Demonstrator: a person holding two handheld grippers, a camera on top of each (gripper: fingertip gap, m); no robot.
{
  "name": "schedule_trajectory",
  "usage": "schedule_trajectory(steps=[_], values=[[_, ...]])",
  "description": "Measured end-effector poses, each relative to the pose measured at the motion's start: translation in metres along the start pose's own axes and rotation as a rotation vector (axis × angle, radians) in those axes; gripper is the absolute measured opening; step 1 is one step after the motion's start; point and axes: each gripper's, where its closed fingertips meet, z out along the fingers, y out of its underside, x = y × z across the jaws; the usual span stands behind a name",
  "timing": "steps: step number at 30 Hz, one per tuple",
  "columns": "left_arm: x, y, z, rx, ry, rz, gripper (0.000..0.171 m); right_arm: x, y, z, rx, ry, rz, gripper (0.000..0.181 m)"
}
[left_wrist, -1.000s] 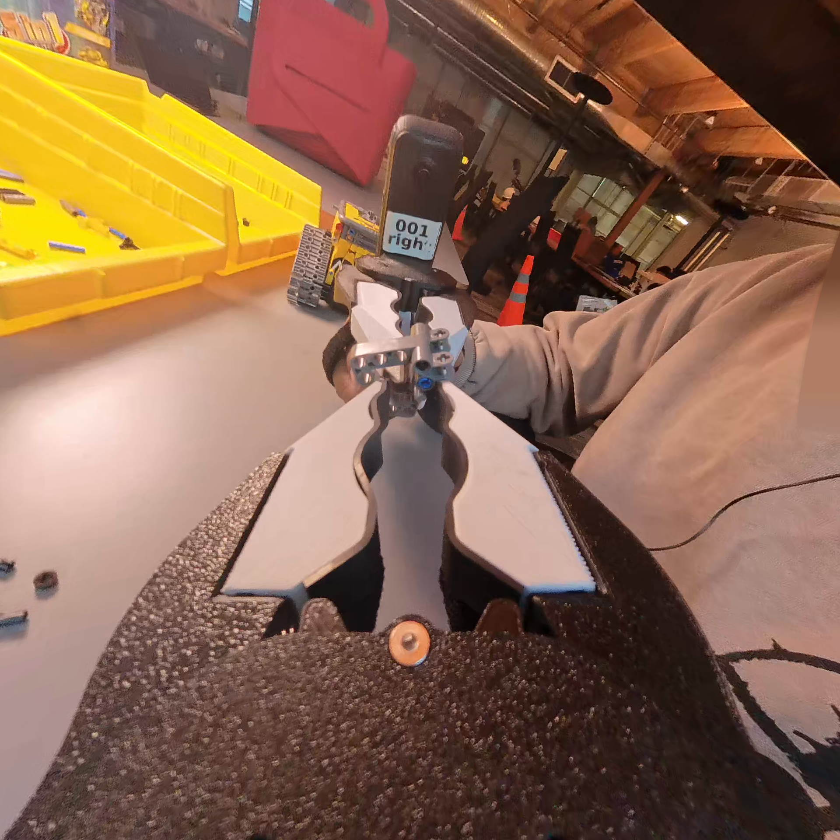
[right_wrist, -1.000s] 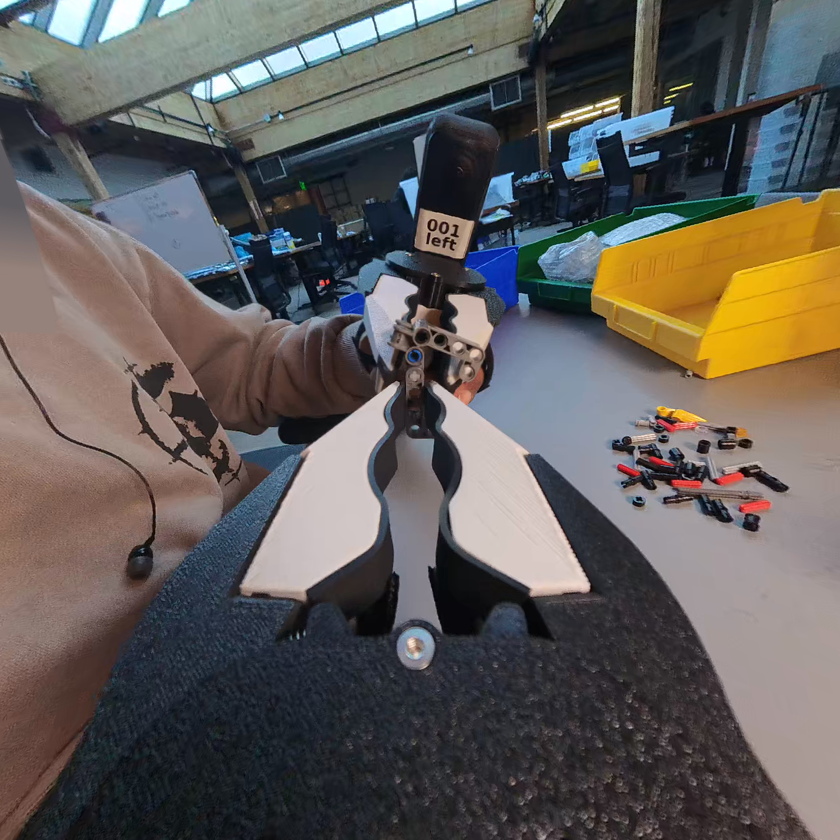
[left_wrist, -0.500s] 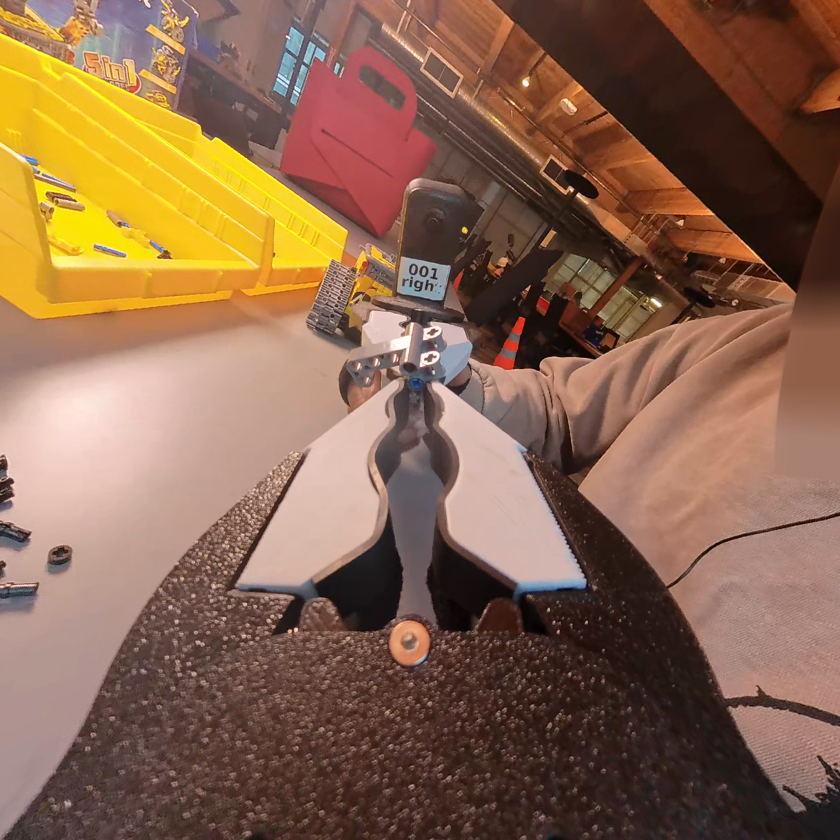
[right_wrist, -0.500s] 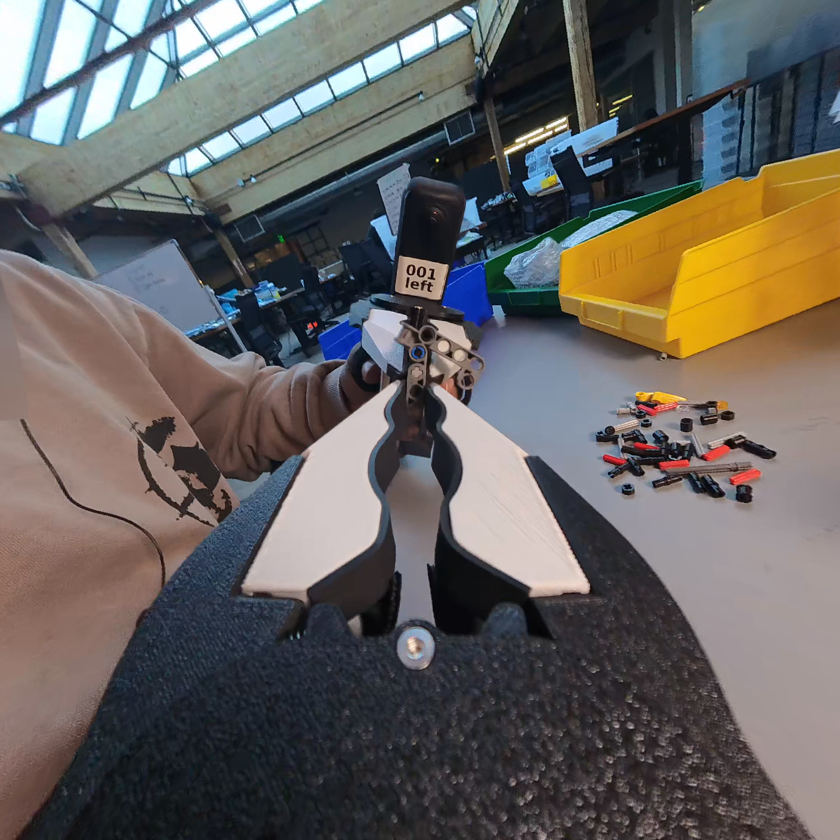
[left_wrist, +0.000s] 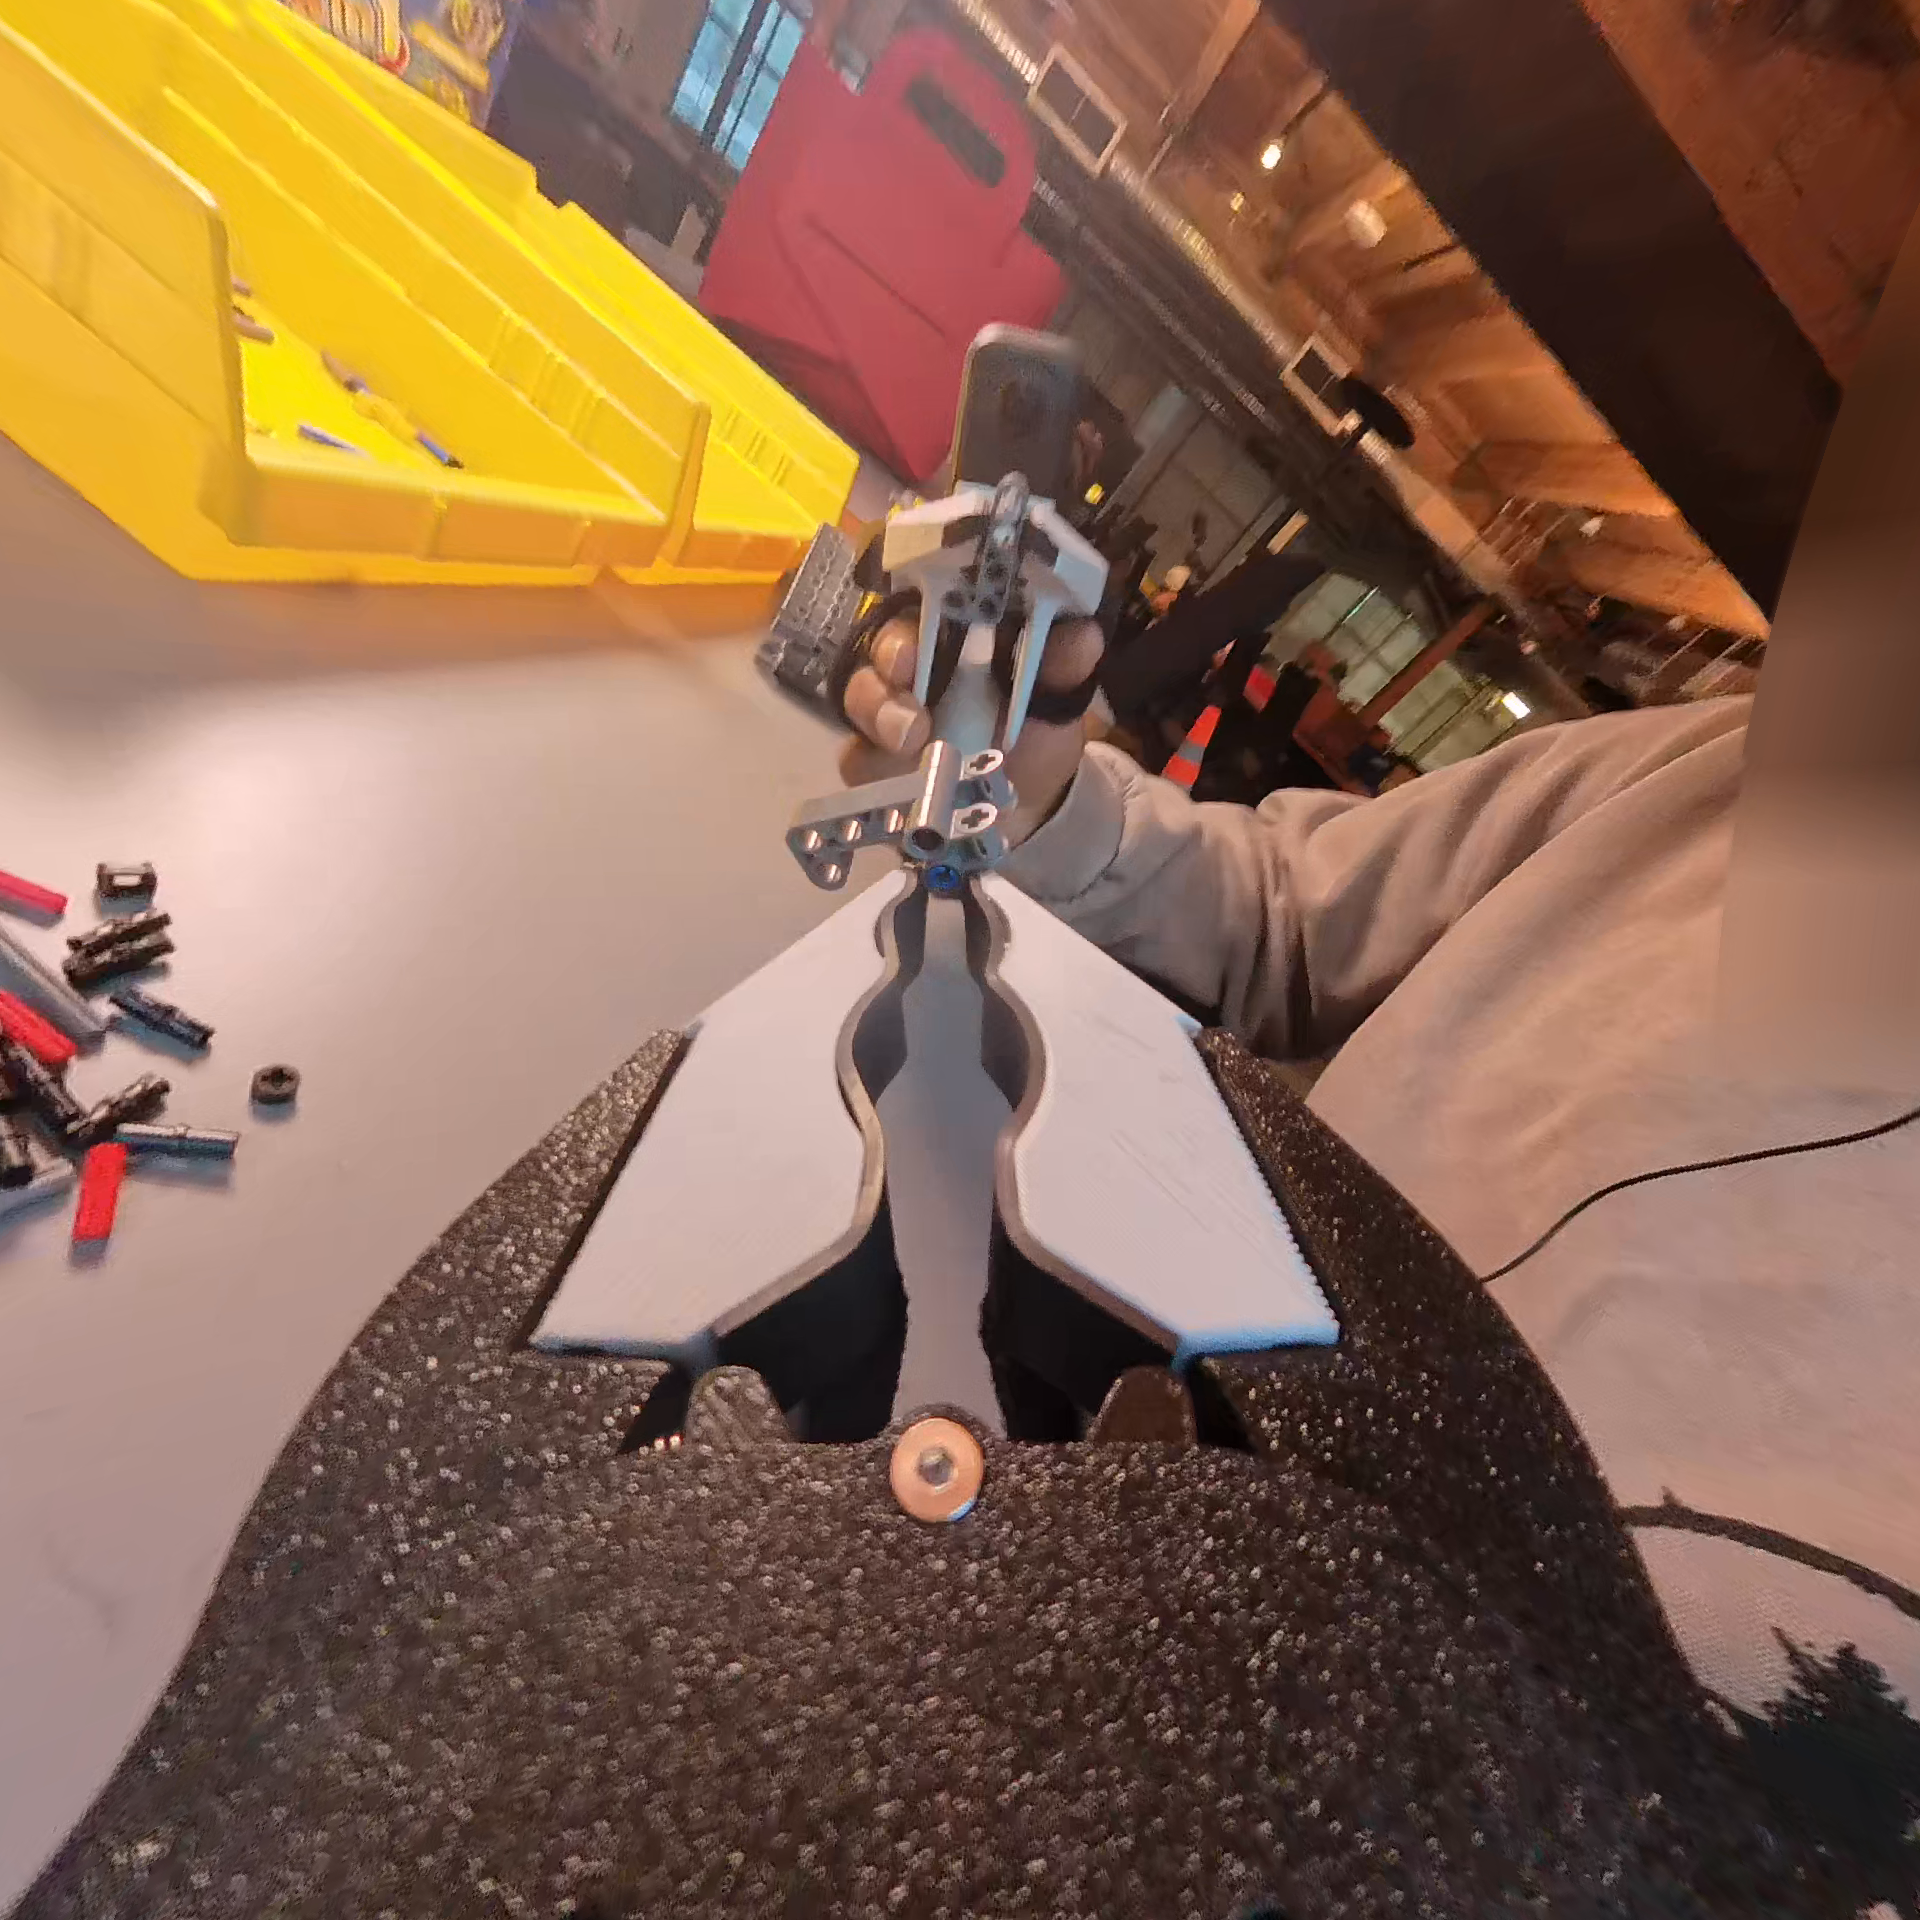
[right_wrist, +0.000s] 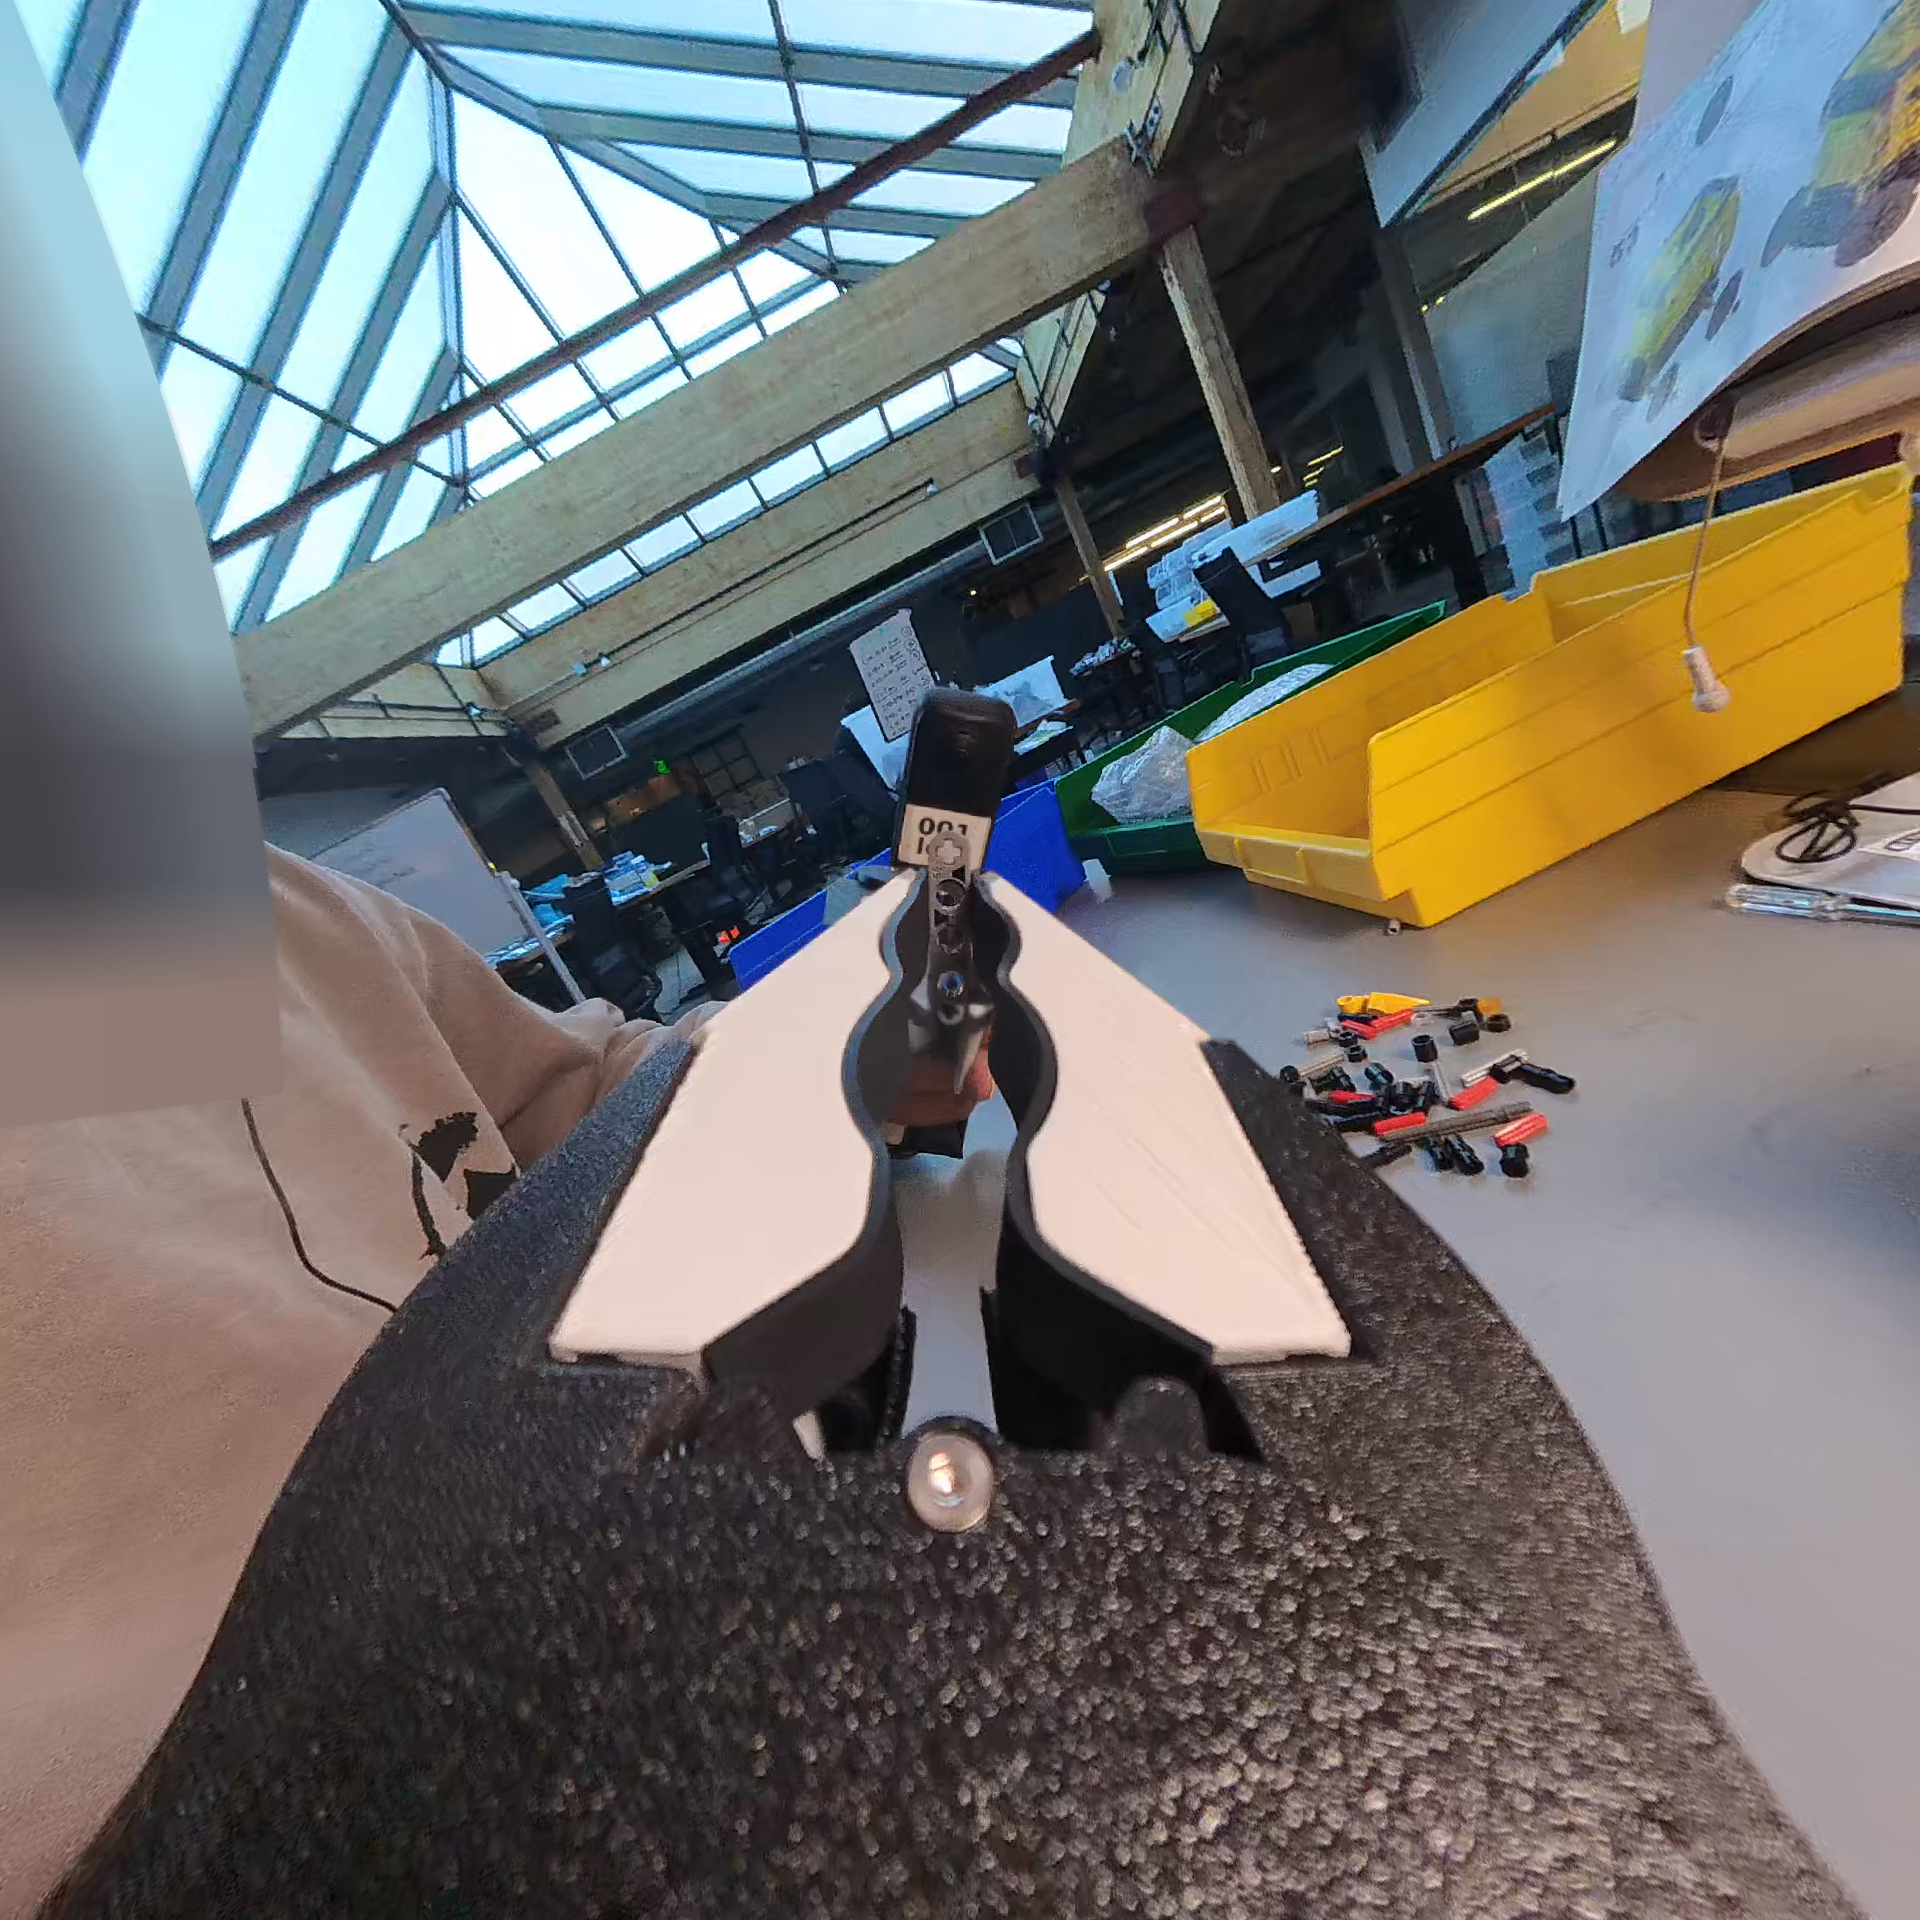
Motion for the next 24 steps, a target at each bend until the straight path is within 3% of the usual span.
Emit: schedule_trajectory(steps=[5, 9, 12, 16, 20, 21, 24], values=[[-0.018, 0.067, 0.013, -0.383, -0.143, 0.139, 0.007, -0.005, 0.009, 0.004, -0.04, -0.028, 0.019, 0.005], [-0.019, 0.088, 0.014, -0.503, -0.164, 0.2, 0.016, -0.01, 0.02, 0.008, -0.096, -0.044, -0.002, 0.005], [-0.017, 0.065, 0.007, -0.412, -0.173, 0.226, 0.033, -0.012, 0.032, 0.011, -0.165, -0.031, -0.066, 0.005], [0.001, 0.024, 0.004, -0.227, -0.168, 0.353, 0.028, -0.014, 0.055, 0.017, -0.28, -0.014, -0.141, 0.005], [0.0, 0.031, 0.009, -0.288, -0.247, 0.524, 0.013, -0.015, 0.081, 0.025, -0.394, -0.006, -0.174, 0.005], [0.002, 0.031, 0.01, -0.285, -0.239, 0.528, 0.005, -0.015, 0.087, 0.026, -0.418, -0.005, -0.177, 0.005], [0.001, 0.033, 0.009, -0.29, -0.237, 0.526, 0.004, -0.013, 0.093, 0.027, -0.442, 0.0, -0.158, 0.005]])
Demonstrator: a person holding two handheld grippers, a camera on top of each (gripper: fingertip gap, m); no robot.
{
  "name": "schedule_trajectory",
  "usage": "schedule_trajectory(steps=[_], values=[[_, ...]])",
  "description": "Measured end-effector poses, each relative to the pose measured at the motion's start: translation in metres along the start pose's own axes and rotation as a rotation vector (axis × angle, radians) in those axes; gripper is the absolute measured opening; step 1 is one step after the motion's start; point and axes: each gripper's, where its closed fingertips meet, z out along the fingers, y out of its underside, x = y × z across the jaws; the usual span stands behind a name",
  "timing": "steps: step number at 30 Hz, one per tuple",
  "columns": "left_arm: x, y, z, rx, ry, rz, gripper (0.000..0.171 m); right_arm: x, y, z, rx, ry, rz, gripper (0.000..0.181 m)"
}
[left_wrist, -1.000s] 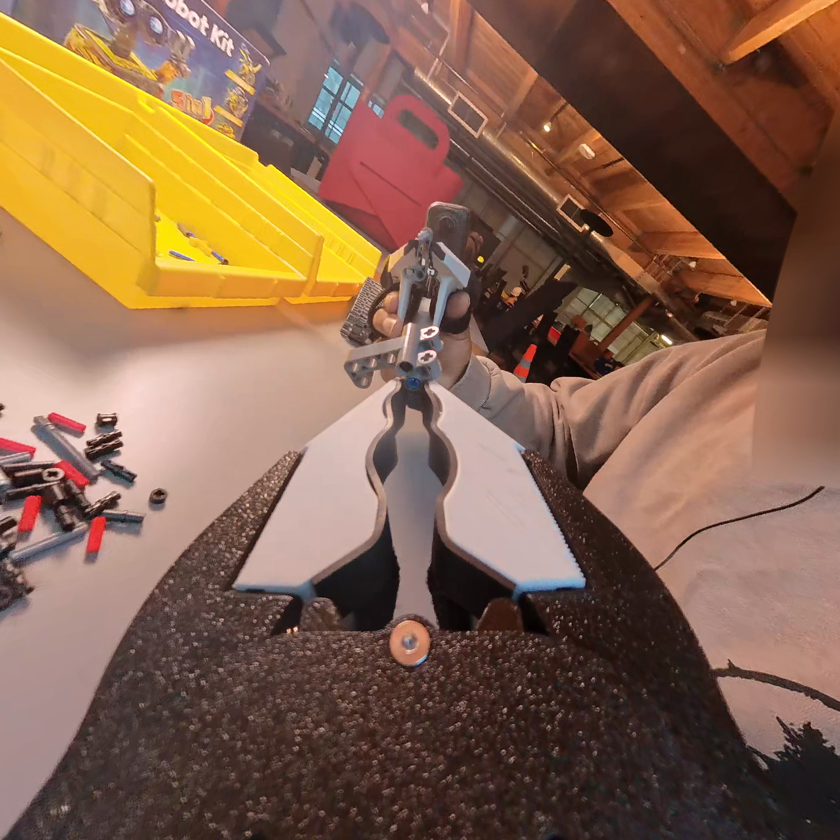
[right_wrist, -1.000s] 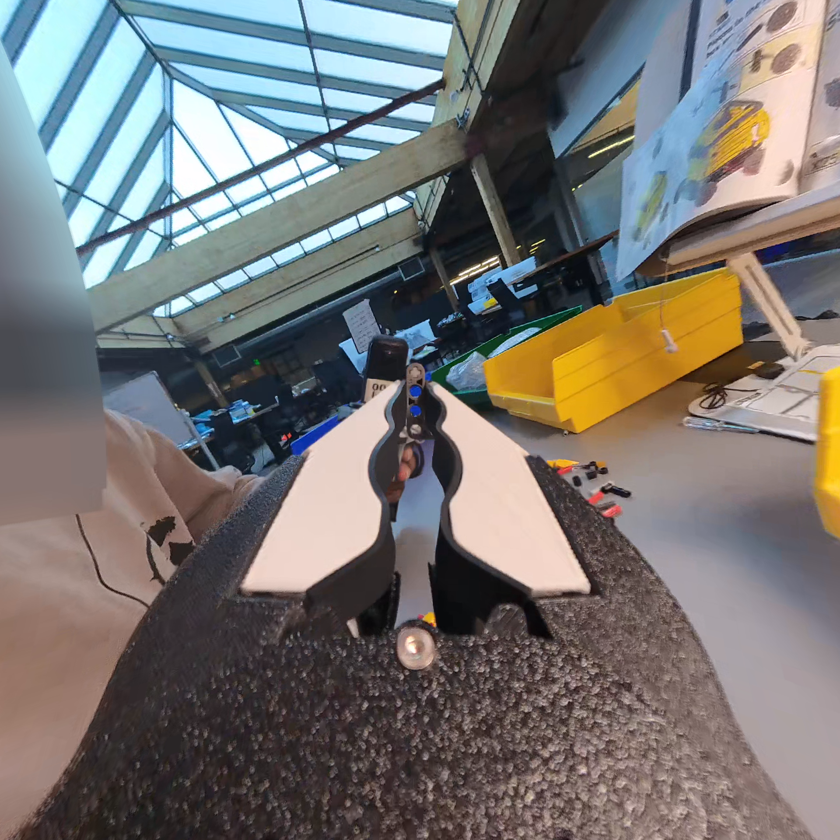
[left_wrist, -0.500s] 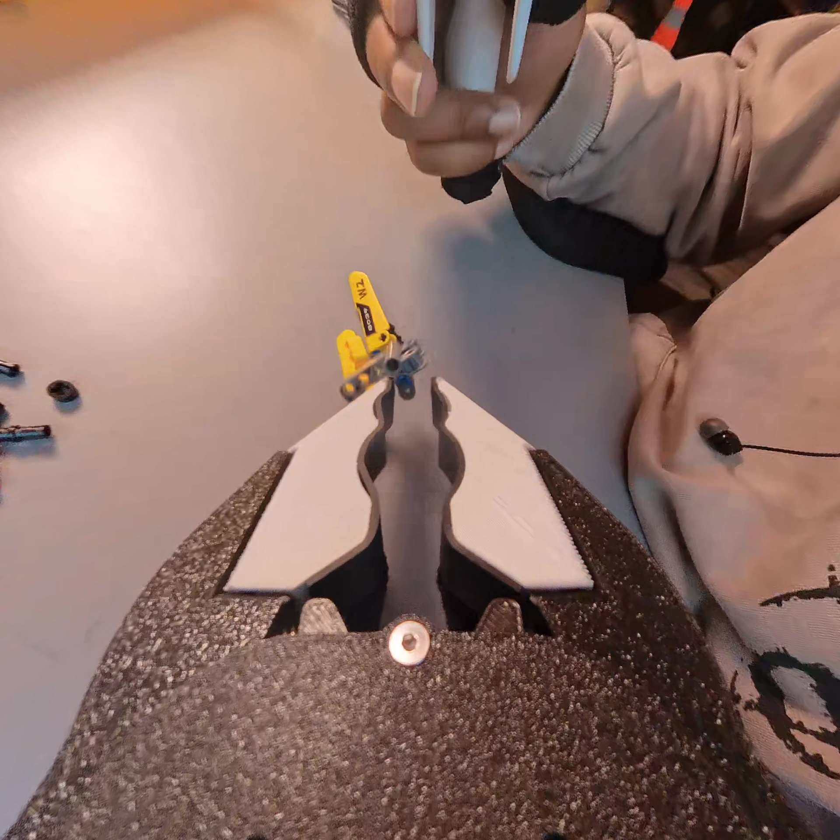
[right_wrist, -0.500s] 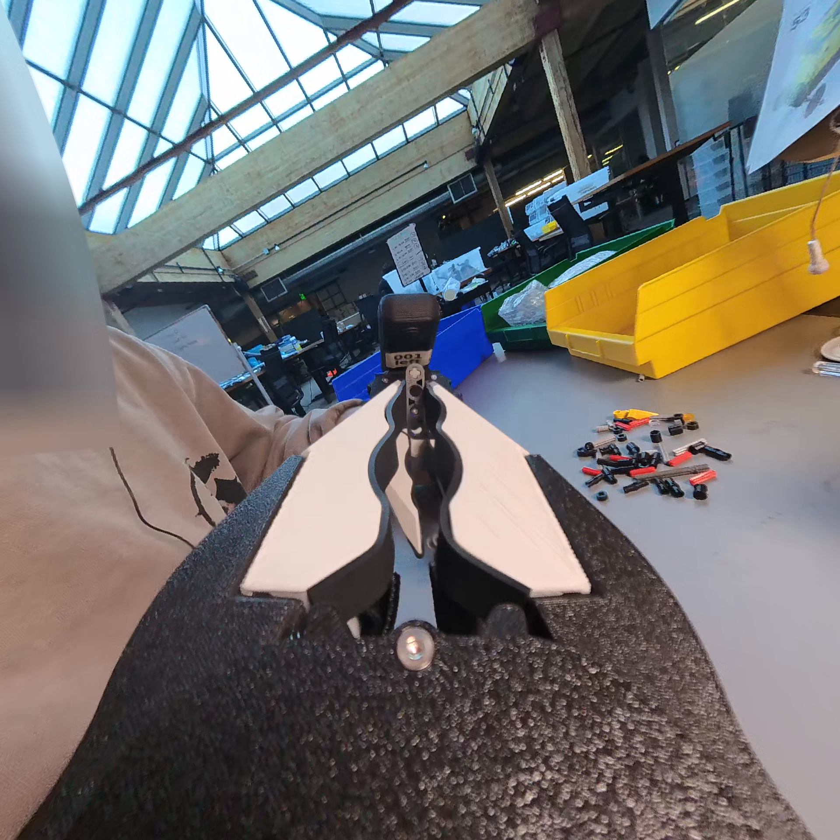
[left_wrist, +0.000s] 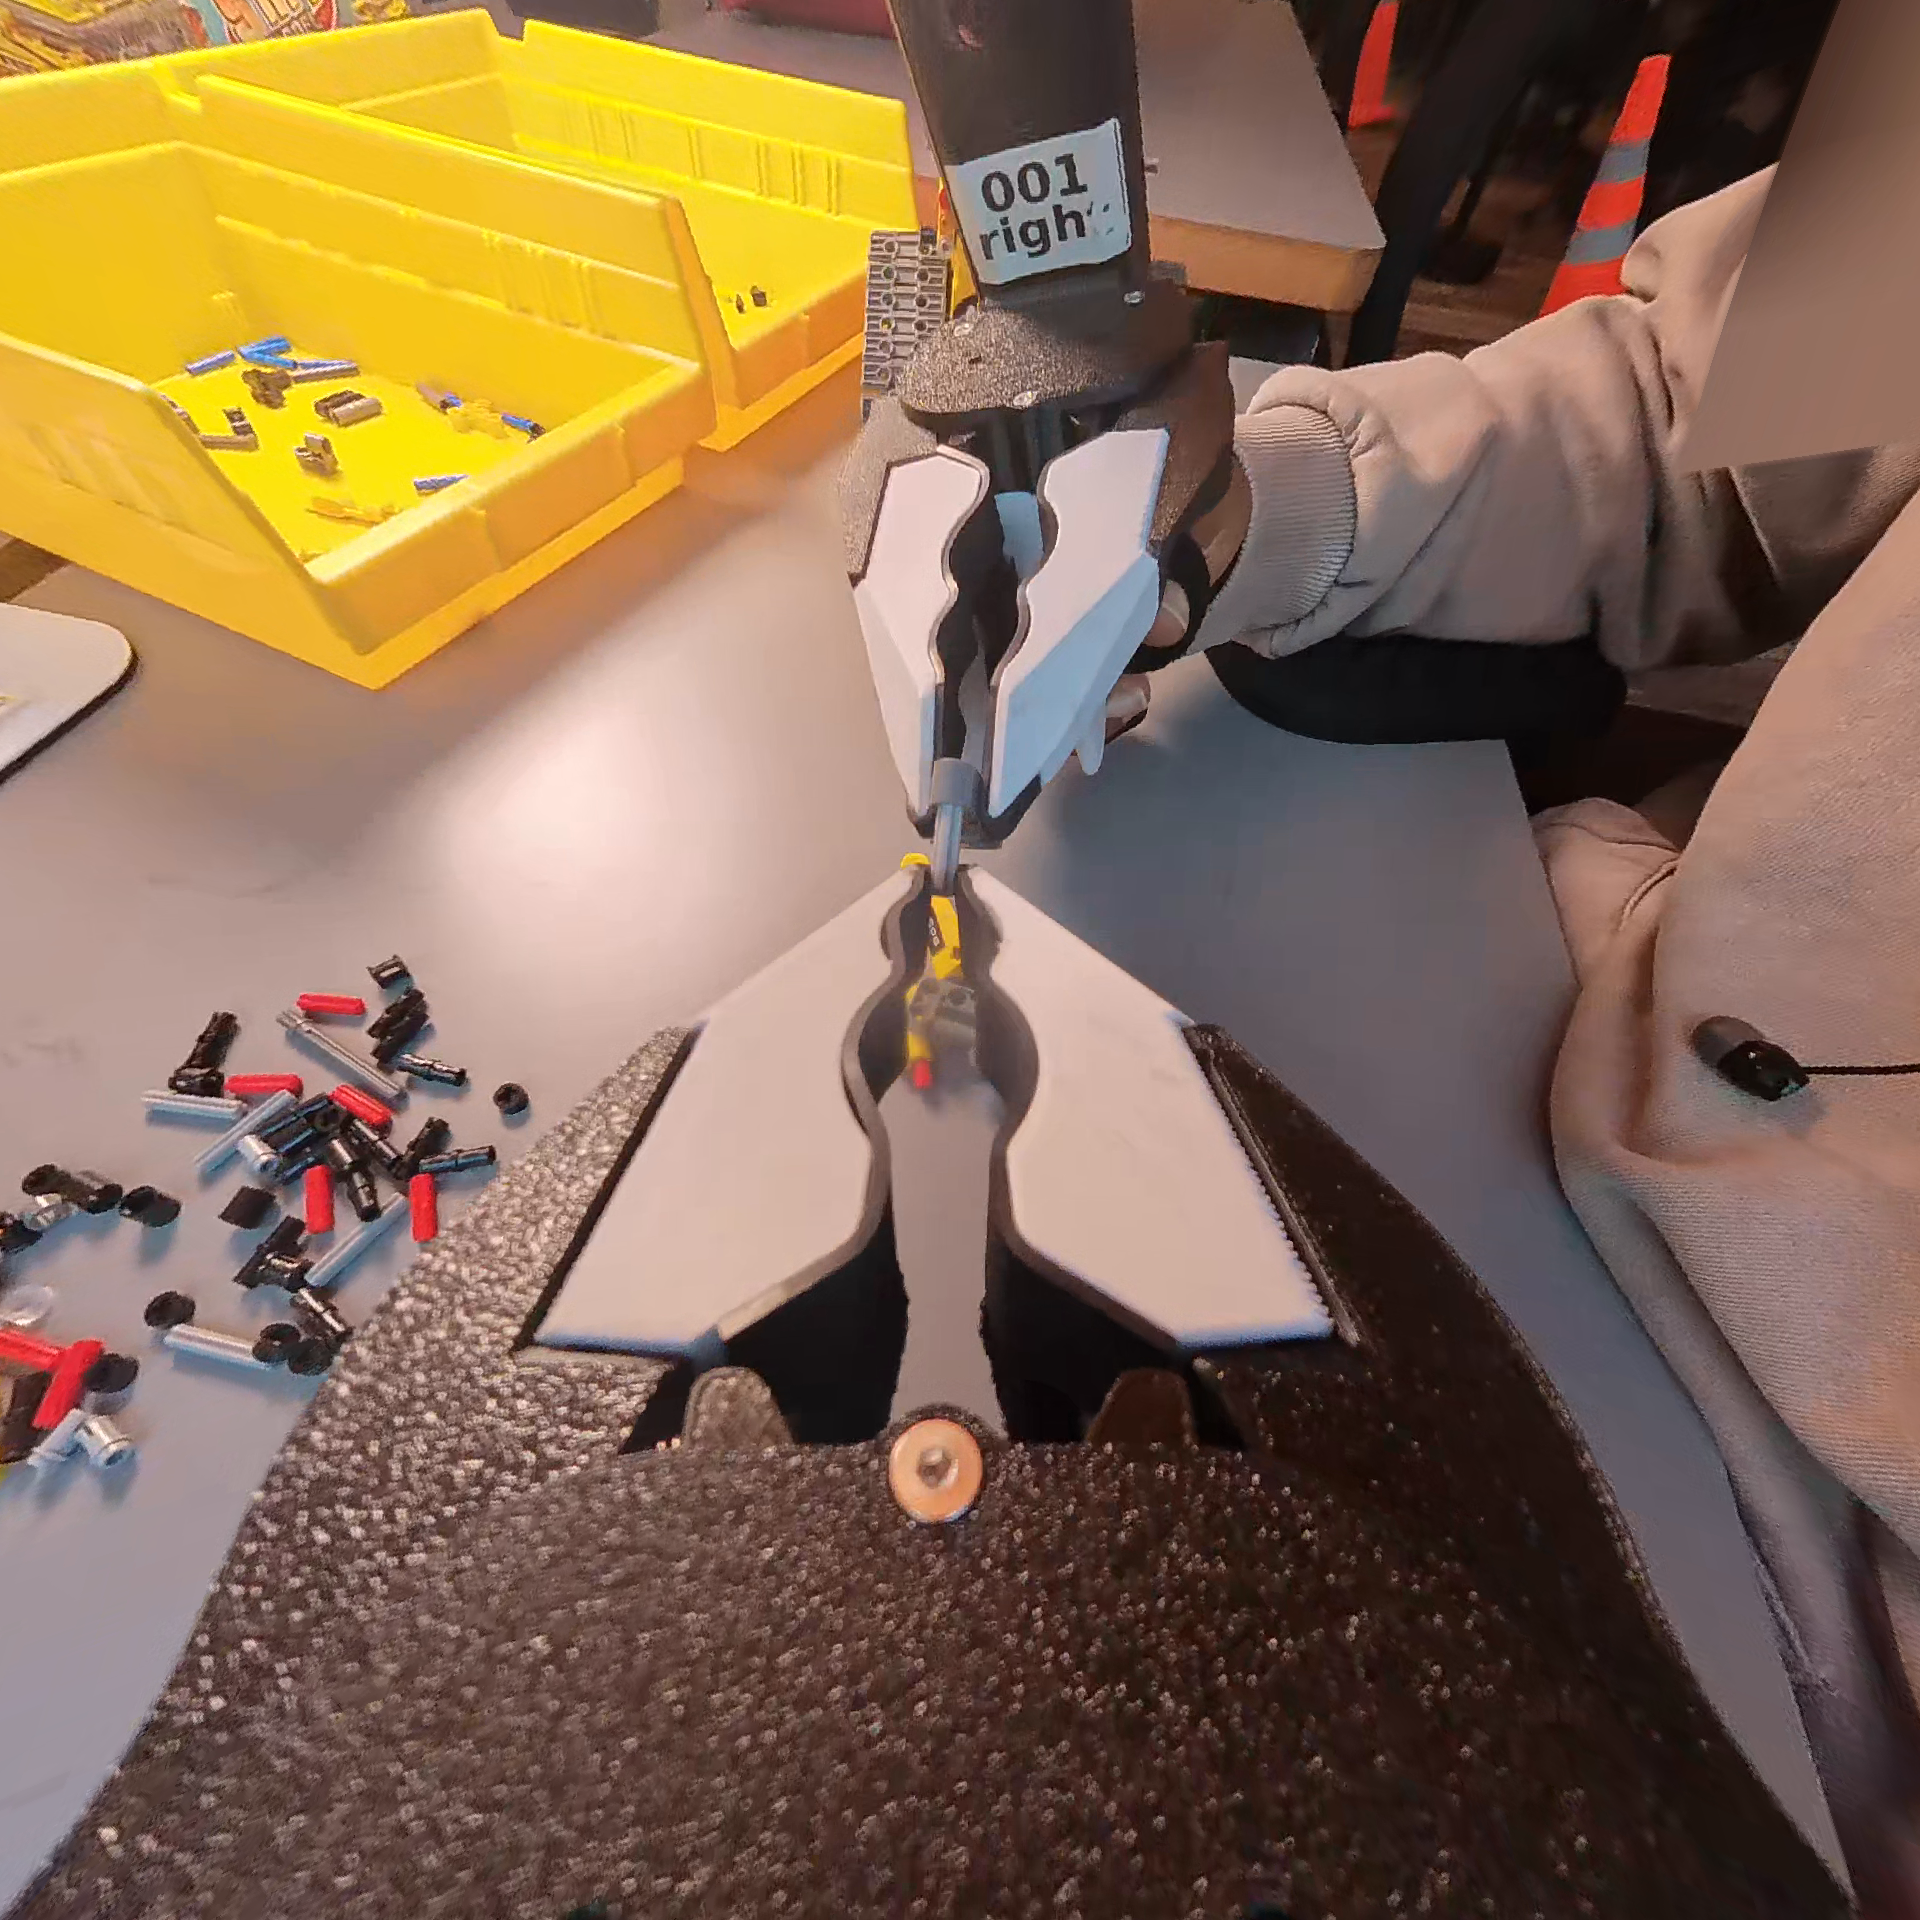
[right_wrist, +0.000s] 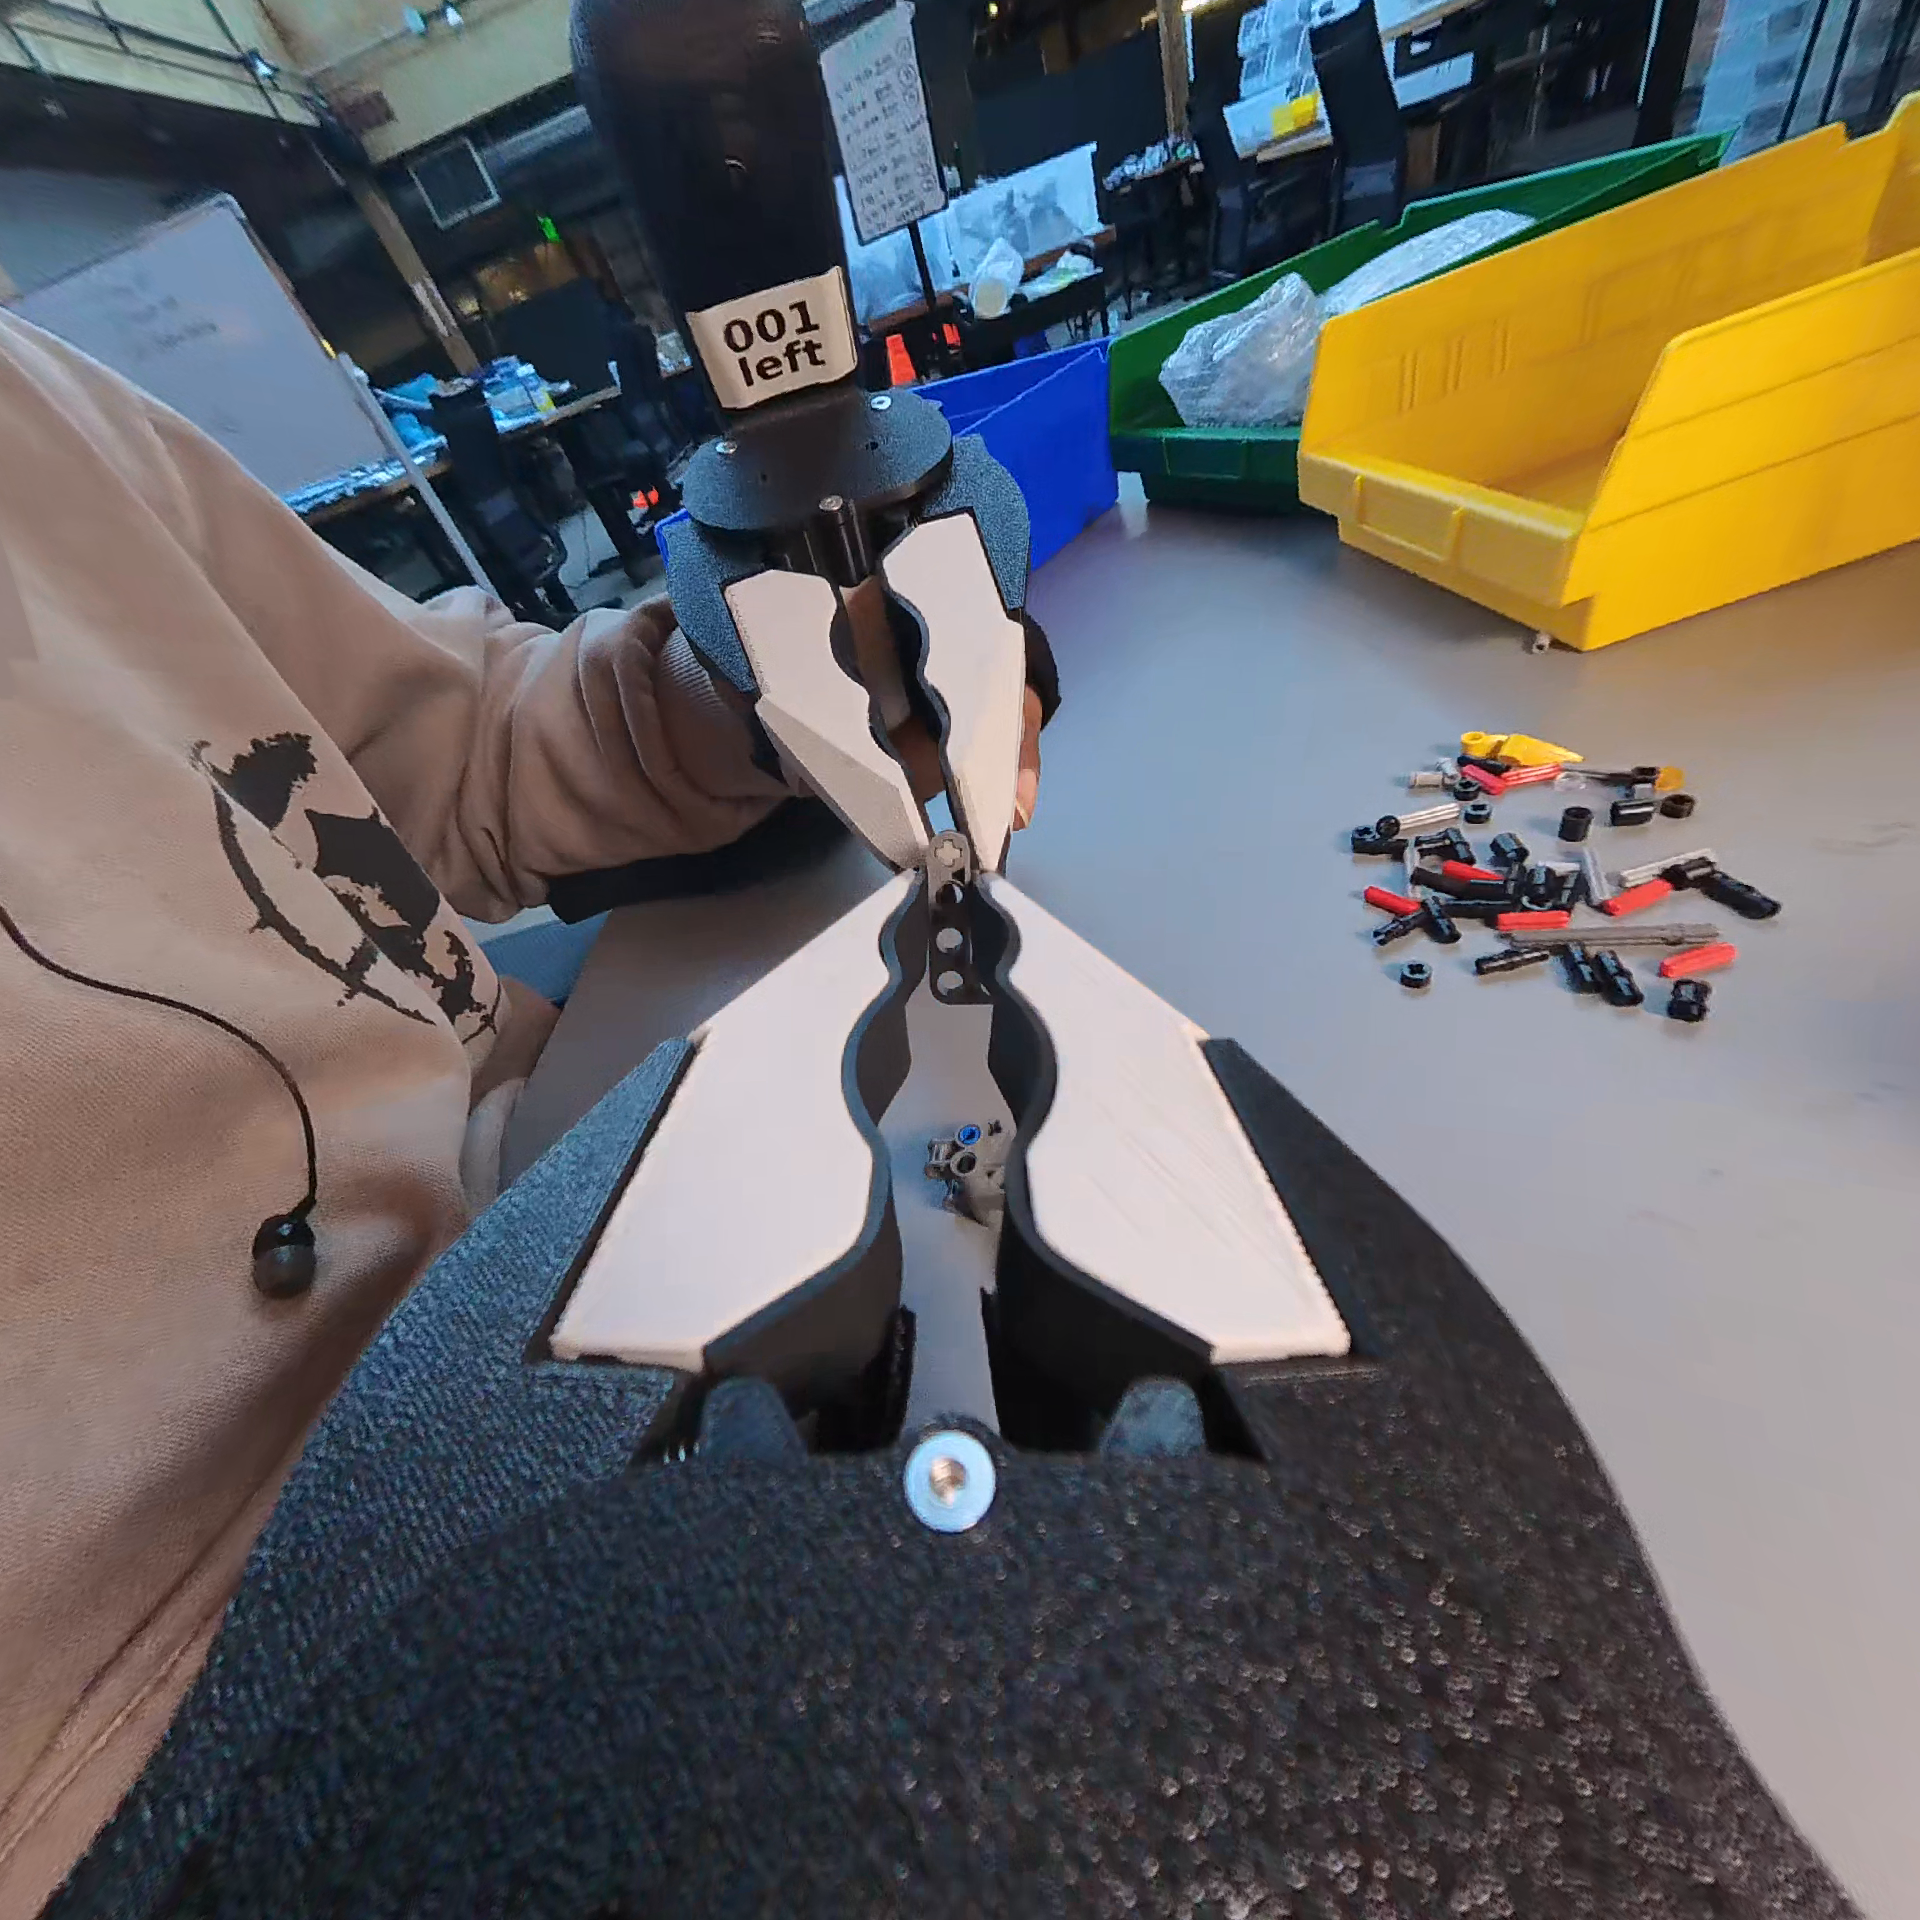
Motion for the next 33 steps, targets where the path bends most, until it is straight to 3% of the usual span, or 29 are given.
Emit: schedule_trajectory(steps=[3, 6, 19, 23, 26, 33], values=[[0.0, 0.0, 0.001, -0.005, -0.027, 0.044, 0.009, 0.005, 0.01, 0.002, -0.055, 0.022, 0.013, 0.005], [0.0, 0.003, 0.003, -0.037, -0.04, 0.072, 0.004, 0.005, 0.017, 0.003, -0.08, 0.014, 0.024, 0.005], [0.006, 0.009, 0.005, -0.065, 0.004, 0.057, 0.004, 0.0, 0.02, 0.004, -0.109, -0.013, 0.016, 0.005], [0.006, 0.018, 0.007, -0.124, 0.011, 0.033, 0.003, 0.0, 0.026, 0.005, -0.157, 0.015, -0.048, 0.005], [0.008, 0.01, 0.003, -0.053, 0.066, -0.068, 0.002, -0.002, 0.015, 0.003, -0.091, -0.016, -0.008, 0.004], [0.009, -0.011, -0.003, 0.058, 0.107, -0.123, 0.003, -0.007, -0.01, -0.003, 0.055, -0.065, 0.051, 0.004]])
